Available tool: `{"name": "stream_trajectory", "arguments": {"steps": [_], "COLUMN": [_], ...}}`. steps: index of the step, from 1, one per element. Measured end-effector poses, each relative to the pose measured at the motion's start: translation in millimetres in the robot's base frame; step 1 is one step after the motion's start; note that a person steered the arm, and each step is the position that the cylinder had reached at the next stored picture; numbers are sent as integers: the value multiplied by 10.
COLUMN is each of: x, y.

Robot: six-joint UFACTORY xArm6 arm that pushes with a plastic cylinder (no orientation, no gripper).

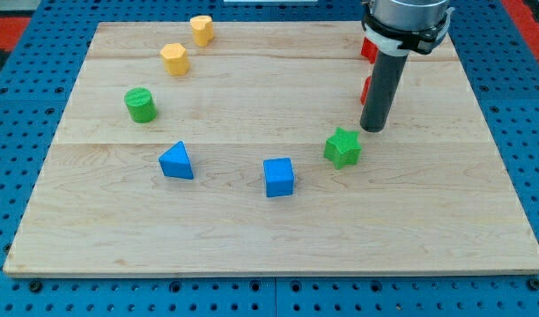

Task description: Push the green star diagonal top left to the blue cube

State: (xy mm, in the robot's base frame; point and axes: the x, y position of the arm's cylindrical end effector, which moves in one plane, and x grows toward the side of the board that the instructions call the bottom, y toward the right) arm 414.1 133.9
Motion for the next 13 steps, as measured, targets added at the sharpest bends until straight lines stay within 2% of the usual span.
{"name": "stream_trajectory", "arguments": {"steps": [1,2,3,4,5,6,10,13], "x": [42,326,504,489,118,-70,6,9], "y": [442,503,225,-434,-1042,-1694,-1571,-1978]}}
